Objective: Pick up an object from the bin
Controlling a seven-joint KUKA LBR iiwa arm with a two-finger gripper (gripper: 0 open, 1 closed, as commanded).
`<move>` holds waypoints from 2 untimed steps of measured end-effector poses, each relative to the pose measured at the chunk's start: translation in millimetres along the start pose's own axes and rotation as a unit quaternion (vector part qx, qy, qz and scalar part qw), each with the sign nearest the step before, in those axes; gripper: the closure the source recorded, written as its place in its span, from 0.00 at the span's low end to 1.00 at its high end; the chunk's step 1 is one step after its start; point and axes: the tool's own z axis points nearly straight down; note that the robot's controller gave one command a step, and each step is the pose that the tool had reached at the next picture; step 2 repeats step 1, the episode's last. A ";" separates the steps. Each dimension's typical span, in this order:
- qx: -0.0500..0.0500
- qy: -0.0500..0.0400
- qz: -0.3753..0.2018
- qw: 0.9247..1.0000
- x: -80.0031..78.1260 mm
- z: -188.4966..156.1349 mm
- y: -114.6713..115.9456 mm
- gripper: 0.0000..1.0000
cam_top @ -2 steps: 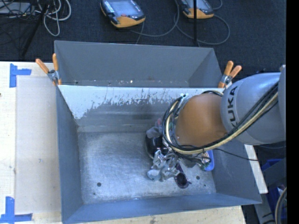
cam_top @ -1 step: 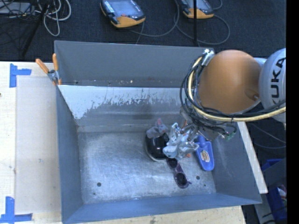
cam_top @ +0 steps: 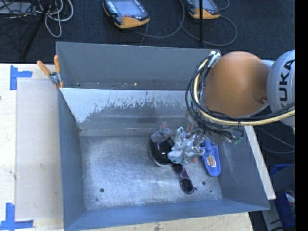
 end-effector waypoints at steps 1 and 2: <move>0.001 -0.001 0.001 1.000 -1.8 32.0 -6.7 1.00; 0.001 -0.001 0.001 1.000 -1.8 32.0 -6.7 1.00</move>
Offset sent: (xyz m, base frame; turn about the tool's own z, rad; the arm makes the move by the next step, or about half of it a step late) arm 0.0082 0.0016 -0.0270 0.0409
